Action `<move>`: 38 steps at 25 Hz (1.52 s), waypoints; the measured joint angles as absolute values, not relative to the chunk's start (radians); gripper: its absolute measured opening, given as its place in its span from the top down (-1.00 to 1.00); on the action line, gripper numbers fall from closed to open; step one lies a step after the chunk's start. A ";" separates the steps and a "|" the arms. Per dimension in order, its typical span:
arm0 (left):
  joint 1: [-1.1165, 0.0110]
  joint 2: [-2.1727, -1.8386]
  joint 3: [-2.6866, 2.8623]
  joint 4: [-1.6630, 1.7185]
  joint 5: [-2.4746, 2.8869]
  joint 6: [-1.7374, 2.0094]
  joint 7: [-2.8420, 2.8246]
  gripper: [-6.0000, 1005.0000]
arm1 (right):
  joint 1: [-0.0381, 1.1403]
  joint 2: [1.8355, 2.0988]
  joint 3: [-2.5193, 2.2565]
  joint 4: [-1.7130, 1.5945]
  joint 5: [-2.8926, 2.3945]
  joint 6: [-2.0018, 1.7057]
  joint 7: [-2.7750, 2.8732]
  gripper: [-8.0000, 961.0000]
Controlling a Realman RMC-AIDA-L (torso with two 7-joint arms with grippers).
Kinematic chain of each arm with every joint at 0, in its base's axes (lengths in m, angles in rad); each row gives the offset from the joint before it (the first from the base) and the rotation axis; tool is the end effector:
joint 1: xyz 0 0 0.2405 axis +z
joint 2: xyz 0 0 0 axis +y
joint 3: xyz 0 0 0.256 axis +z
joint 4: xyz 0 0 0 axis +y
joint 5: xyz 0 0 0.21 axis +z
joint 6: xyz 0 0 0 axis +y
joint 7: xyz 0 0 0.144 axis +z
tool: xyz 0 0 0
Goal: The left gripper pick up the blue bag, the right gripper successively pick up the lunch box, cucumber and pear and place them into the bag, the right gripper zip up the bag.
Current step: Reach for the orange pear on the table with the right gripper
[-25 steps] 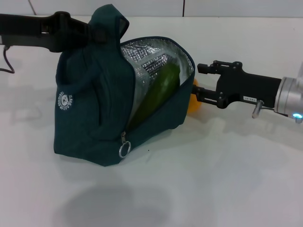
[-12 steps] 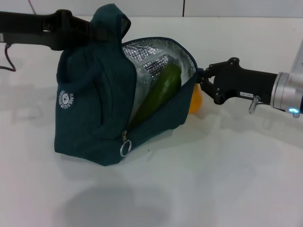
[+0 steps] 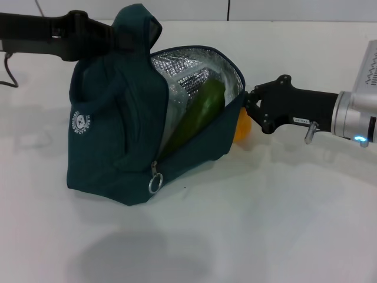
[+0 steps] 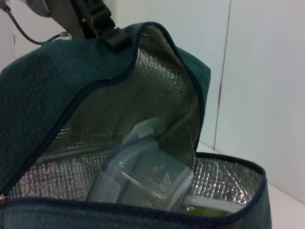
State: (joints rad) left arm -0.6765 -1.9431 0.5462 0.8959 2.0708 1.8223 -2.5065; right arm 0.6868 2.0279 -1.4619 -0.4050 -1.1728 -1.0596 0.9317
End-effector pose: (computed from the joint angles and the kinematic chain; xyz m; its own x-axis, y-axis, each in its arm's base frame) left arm -0.2116 0.3668 0.1046 0.2734 0.8671 0.4164 0.8796 -0.4006 0.2568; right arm 0.2038 0.3830 -0.0659 0.8913 -0.0076 -0.4534 -0.1994 -0.9046 -0.3768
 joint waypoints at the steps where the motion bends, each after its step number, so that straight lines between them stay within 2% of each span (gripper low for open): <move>1: -0.677 -1.943 0.546 0.896 2.071 1.822 -2.506 0.91 | 0.684 2.028 -1.461 -0.409 -1.173 -1.061 0.932 0.88; 9: -0.672 -1.941 0.544 0.896 2.071 1.822 -2.505 0.91 | 0.662 2.019 -1.455 -0.417 -1.104 -1.088 0.931 0.98; 22: -0.667 -1.940 0.545 0.892 2.069 1.824 -2.505 0.91 | 0.565 1.991 -1.272 -0.473 -1.082 -1.232 0.991 0.86; 29: -0.666 -1.940 0.544 0.890 2.050 1.823 -2.505 0.91 | 0.568 2.022 -1.318 -0.460 -1.115 -1.190 0.973 0.79; 37: -0.657 -1.942 0.532 0.890 2.043 1.821 -2.495 0.91 | 0.596 2.025 -1.398 -0.439 -1.117 -1.157 0.967 0.71; 38: -0.657 -1.942 0.532 0.890 2.043 1.821 -2.494 0.91 | 0.600 2.026 -1.405 -0.439 -1.117 -1.145 0.969 0.57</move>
State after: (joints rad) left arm -0.6568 -1.9421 0.5317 0.8899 2.0432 1.8210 -2.4942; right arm 0.6003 2.0257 -1.4049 -0.4385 -1.1167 -1.1454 0.9691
